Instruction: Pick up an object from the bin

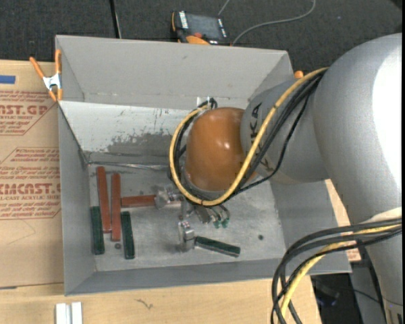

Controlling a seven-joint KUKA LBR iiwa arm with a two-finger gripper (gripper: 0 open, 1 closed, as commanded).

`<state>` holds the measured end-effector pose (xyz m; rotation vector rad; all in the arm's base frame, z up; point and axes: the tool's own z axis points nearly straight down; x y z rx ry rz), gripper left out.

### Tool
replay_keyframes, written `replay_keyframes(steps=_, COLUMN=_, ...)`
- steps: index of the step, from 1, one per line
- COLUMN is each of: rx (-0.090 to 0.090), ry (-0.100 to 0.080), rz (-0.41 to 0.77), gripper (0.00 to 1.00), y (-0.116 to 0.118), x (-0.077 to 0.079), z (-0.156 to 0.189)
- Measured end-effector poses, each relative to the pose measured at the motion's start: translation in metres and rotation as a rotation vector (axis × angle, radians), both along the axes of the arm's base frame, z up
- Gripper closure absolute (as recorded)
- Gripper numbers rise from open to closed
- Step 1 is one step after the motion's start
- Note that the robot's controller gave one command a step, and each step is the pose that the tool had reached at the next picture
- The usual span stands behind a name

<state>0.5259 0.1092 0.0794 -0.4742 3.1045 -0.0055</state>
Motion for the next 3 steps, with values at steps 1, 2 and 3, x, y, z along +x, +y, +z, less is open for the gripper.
replay_keyframes(steps=1, rx=0.001, ry=0.004, rz=-0.169, gripper=0.00, y=-0.100, x=-0.024, z=-0.003)
replay_keyframes(steps=2, rx=0.004, ry=0.003, rz=-0.164, gripper=1.00, y=-0.097, x=-0.023, z=-0.003)
replay_keyframes(steps=3, rx=0.004, ry=-0.007, rz=-0.119, gripper=1.00, y=-0.092, x=-0.027, z=0.122)
